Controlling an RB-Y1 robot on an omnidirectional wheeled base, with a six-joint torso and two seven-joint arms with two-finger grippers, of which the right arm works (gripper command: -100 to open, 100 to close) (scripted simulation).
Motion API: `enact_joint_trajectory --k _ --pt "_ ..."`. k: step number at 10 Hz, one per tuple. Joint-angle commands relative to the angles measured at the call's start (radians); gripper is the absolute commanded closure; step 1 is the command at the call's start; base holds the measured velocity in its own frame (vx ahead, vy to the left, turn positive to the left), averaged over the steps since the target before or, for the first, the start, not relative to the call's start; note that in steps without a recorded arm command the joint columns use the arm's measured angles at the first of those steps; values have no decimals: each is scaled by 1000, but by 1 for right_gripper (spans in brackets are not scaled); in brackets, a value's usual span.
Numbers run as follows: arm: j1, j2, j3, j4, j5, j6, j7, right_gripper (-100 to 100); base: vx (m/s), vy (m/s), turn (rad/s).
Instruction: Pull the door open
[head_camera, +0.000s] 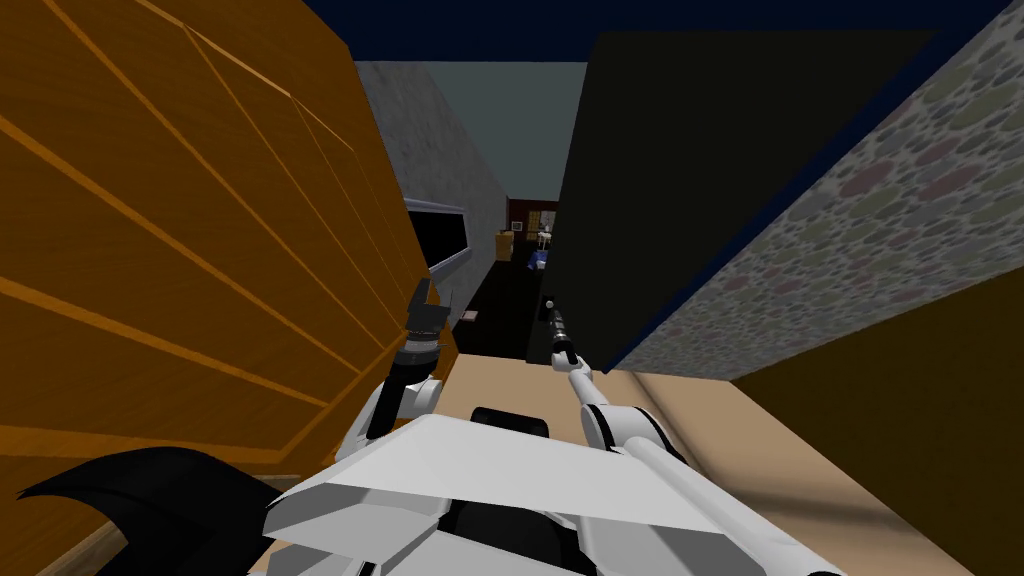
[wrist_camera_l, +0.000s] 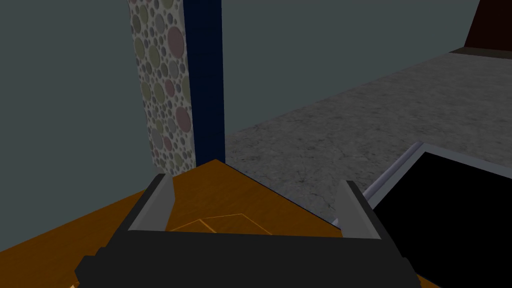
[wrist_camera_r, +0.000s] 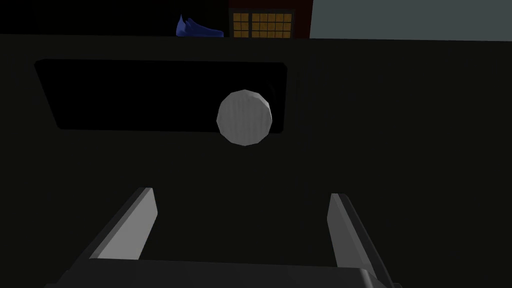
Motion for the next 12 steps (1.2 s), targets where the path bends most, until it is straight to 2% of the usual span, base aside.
enact_joint_trajectory --k 1,2,3,4,5,6,7,9,10,11,12 --pt "16 -37 -1 -8 -4 2 -27 -100 101 47 150" --pt "19 -51 -1 -7 -6 0 -37 -100 127 53 178" --pt "27 -78 -3 -3 -9 -5 -57 -100 173 79 146" --pt "30 -92 -3 -2 -11 -7 -67 -100 166 87 95" --pt "30 -92 -3 -2 -11 -7 -67 -100 80 46 28" --pt "41 -131 -6 3 -16 -14 -97 -100 124 58 194" --pt "41 -131 -6 0 -16 -14 -97 -100 116 46 90" --pt "52 -173 -8 8 -22 -21 -128 -100 116 50 134" --pt "52 -173 -8 8 -22 -21 -128 -100 104 32 22" --pt "55 -169 -8 -6 -22 -8 -123 -100 36 10 -5" --pt "55 -169 -8 -6 -22 -8 -123 100 0 0 0"
